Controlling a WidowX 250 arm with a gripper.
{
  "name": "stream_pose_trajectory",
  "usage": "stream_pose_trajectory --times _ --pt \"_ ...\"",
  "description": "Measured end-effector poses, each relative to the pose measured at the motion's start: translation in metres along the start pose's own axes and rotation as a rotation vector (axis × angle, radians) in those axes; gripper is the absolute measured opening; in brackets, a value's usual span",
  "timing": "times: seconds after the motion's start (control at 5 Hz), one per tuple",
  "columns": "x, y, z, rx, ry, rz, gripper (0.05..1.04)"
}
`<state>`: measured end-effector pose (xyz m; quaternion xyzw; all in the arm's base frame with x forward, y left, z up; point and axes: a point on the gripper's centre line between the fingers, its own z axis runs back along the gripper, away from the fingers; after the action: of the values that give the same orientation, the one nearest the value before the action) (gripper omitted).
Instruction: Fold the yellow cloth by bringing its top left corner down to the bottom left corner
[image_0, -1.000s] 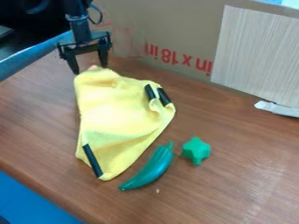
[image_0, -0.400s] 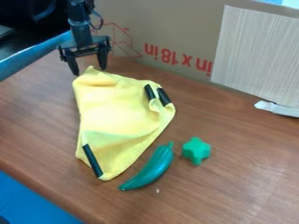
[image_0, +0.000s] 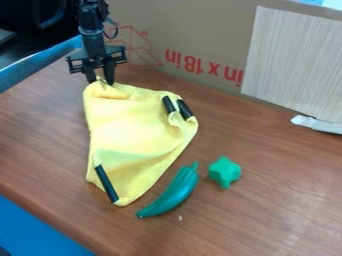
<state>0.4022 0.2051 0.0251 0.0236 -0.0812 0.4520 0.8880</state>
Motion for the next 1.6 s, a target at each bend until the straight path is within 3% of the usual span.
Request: stream_pose_trajectory --times 0.2,0.4,0.8,1.0,1.2,1.6 --pt "-0.003 0.002 -0.002 -0.014 0.019 0.001 0.169" --pt "-0.006 0.008 0.01 -0.048 0.052 0.011 0.075" --pt "-0.013 0.005 0.084 -0.209 -0.002 -0.04 0.059" --pt "-0.036 0.01 0.105 -0.273 -0.017 -0.132 0.059" --pt "-0.066 0.02 0.114 -0.289 -0.048 -0.225 0.058" --pt "-0.137 0.046 0.117 -0.323 -0.059 -0.441 0.058"
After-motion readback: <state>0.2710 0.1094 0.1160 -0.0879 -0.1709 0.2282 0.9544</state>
